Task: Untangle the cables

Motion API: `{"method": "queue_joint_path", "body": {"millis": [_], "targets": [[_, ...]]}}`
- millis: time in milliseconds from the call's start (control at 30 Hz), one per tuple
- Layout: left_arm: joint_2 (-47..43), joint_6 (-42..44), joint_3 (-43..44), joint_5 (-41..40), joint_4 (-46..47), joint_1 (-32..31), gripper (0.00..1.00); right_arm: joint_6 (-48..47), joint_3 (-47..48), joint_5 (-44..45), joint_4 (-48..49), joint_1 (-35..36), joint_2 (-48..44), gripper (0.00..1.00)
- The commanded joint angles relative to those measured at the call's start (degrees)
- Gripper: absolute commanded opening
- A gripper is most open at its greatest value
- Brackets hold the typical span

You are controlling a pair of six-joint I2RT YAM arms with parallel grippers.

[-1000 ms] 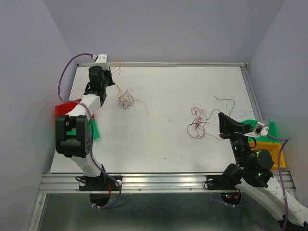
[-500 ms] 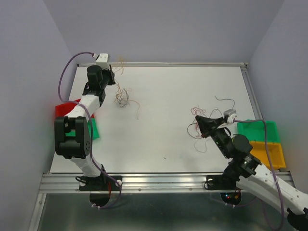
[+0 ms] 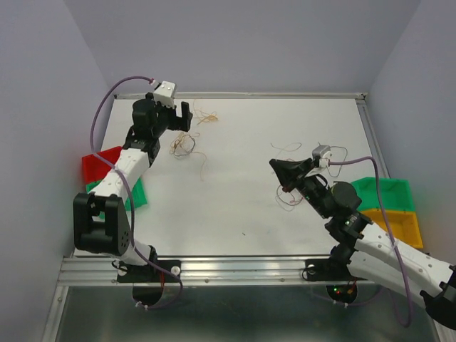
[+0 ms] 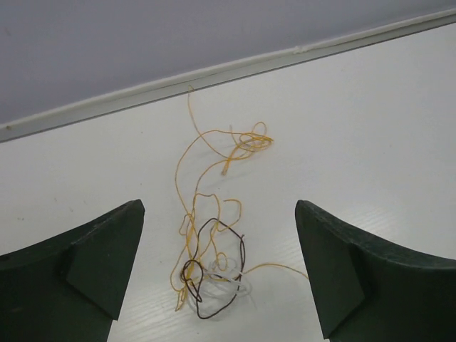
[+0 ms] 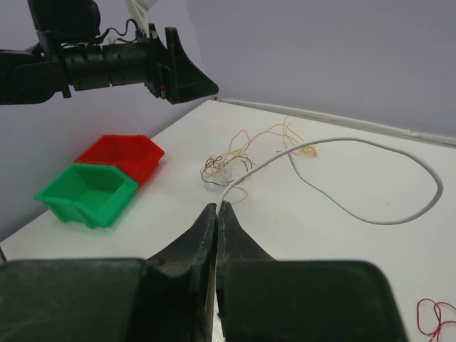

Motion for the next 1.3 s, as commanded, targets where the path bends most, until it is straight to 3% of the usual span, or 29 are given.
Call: {"method": "queue_joint_path", "body": {"millis": [0, 300, 600, 800, 1100, 1267], "targets": [[-9.42, 3.06, -3.47, 10.03, 5.53, -2.46, 0.99, -0.42, 4.75, -2.82, 8.29, -0.03, 1.87, 0.01], [-19.18, 6.24, -15.15, 26.11, 16.51, -7.74, 0.99, 0.55, 14.41, -7.91, 10.58, -0.03, 12.04, 0.01], [-22.79, 8.69, -20.43, 38.68, 20.82, -11.43, 0.99, 2.22, 26.35, -13.29, 10.67, -0.03, 21.64, 0.01], [-20.25, 9.84, -20.88, 41.94, 20.91, -13.80, 0.99, 3.71, 31.99, -16.27, 10.85, -0.03, 25.77, 0.00], [-15.68, 9.58, -19.21, 38.87, 20.65, -15.04, 0.97, 6.70, 35.25, -18.47, 12.25, -0.12, 28.67, 0.01], [-15.23, 9.75, -18.94, 35.70, 20.47, -15.30, 0.84, 8.46, 34.90, -19.62, 15.24, -0.03, 29.82, 0.01]]}}
